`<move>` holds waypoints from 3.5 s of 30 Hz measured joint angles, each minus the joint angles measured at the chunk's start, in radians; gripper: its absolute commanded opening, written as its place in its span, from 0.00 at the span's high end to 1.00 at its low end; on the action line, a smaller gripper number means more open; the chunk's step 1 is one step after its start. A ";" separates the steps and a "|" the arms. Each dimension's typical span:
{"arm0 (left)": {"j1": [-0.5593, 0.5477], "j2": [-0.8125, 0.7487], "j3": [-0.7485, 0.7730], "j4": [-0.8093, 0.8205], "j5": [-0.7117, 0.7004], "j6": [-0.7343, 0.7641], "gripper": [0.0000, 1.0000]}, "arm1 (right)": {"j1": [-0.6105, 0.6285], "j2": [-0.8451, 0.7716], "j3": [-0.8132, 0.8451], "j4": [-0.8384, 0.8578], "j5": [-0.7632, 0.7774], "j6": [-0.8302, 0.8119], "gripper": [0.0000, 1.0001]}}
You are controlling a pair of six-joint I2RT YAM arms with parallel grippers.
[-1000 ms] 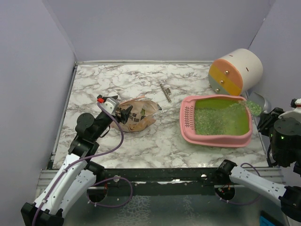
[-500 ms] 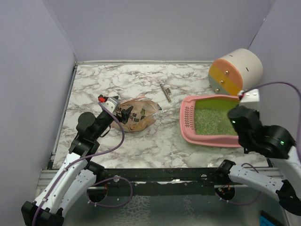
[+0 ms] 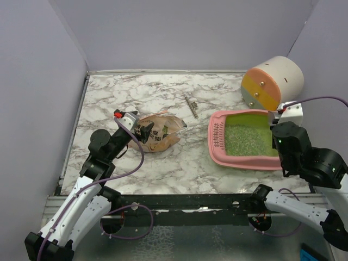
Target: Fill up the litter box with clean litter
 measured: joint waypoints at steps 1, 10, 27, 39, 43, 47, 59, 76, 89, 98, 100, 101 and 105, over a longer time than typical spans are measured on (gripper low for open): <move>0.000 0.000 0.000 0.000 0.002 0.000 0.22 | 0.000 0.002 0.002 0.022 -0.021 -0.005 0.99; 0.000 -0.004 0.000 0.000 0.008 0.002 0.19 | 0.000 0.216 0.047 0.383 -0.302 -0.038 0.99; 0.021 -0.044 0.005 -0.011 0.033 -0.006 0.24 | -0.560 1.183 0.666 0.876 -1.144 0.031 0.99; 0.042 -0.140 0.027 -0.029 -0.062 -0.007 0.22 | -0.542 1.711 1.064 0.898 -1.726 0.157 0.99; 0.048 -0.131 0.027 -0.025 -0.060 -0.006 0.21 | -0.463 1.778 1.119 0.900 -1.790 0.164 0.99; 0.052 -0.087 0.027 -0.035 -0.045 -0.005 0.21 | -0.404 1.832 1.134 0.902 -1.835 0.183 0.99; 0.054 -0.080 0.027 -0.052 -0.037 0.005 0.17 | -0.416 1.957 1.135 0.897 -1.843 0.234 0.92; 0.055 -0.023 0.031 -0.069 0.033 0.023 0.11 | -0.420 1.945 1.039 0.931 -1.836 0.228 0.50; 0.055 -0.064 0.031 -0.093 -0.004 0.053 0.08 | -0.433 1.633 0.790 0.946 -1.761 0.148 0.46; 0.055 -0.172 0.022 -0.188 -0.114 0.055 0.03 | -0.436 1.295 0.555 0.927 -1.646 0.026 0.52; 0.055 -0.188 0.022 -0.192 -0.130 0.056 0.03 | -0.438 1.205 0.439 0.919 -1.645 0.006 0.52; 0.055 -0.191 0.022 -0.195 -0.137 0.057 0.03 | -0.438 1.168 0.386 0.911 -1.645 0.002 0.52; 0.055 -0.175 0.022 -0.226 -0.142 0.070 0.03 | -0.434 0.978 0.138 0.896 -1.647 -0.023 0.53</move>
